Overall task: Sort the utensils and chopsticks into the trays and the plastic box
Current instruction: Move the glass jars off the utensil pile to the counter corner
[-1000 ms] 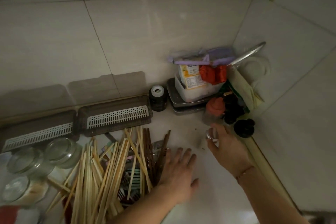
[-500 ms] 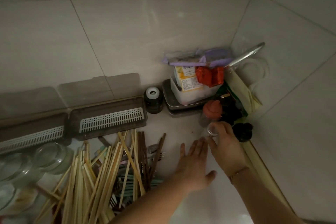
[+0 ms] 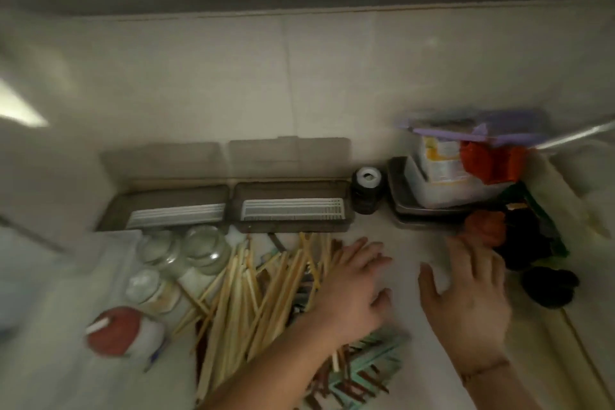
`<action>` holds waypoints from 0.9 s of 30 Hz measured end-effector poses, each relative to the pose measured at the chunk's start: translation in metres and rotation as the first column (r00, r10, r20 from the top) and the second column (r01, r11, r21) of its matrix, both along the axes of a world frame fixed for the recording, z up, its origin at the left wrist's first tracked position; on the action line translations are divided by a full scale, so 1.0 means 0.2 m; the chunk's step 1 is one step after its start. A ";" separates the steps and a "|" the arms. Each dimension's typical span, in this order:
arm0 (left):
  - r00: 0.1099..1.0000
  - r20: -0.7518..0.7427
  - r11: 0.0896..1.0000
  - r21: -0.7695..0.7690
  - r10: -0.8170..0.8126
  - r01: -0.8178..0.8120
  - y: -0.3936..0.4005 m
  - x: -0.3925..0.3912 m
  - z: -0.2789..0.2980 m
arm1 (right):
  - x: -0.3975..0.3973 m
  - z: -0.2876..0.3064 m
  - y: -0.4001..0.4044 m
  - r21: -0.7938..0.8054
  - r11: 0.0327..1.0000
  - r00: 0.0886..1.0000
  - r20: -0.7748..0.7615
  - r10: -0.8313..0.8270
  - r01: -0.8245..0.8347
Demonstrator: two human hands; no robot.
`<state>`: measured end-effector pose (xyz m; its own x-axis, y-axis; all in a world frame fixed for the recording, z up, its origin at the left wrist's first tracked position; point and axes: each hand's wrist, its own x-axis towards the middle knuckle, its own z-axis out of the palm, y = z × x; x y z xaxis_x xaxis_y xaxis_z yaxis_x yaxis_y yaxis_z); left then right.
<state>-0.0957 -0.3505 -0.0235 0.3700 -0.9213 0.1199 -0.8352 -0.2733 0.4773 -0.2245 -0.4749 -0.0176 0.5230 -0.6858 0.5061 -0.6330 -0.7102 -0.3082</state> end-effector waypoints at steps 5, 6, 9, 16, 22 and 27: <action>0.945 0.087 0.945 -0.125 0.314 -0.302 0.58 0.32 0.19 | 0.44 0.07 0.43 0.138 0.879 0.889 0.078 0.451 -0.457; 0.921 0.107 0.922 -0.145 0.374 -0.358 0.69 0.36 0.22 | 0.51 0.08 0.53 0.164 0.824 0.839 0.061 0.541 -0.543; 0.840 0.173 0.848 -0.246 0.515 -0.469 1.01 0.45 0.25 | 0.69 0.11 0.82 0.246 0.637 0.660 0.014 0.752 -0.731; 0.584 0.149 0.602 -0.227 0.798 -0.765 1.49 0.51 0.16 | 0.92 0.04 1.35 0.517 0.381 0.433 -0.023 0.901 -0.766; 0.653 0.149 0.658 0.020 0.743 -0.753 1.61 0.54 0.09 | 0.99 -0.10 1.54 0.563 0.401 0.507 0.037 0.861 -0.723; 0.715 0.124 0.718 0.030 0.688 -0.696 1.67 0.55 0.05 | 1.01 -0.18 1.60 0.585 0.431 0.577 0.079 0.813 -0.687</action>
<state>0.0149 -0.0169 -0.0133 0.8972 -0.4199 0.1372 -0.4400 -0.8222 0.3612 -0.0231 -0.1554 -0.0526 0.9965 -0.0681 0.0487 -0.0129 -0.7000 -0.7140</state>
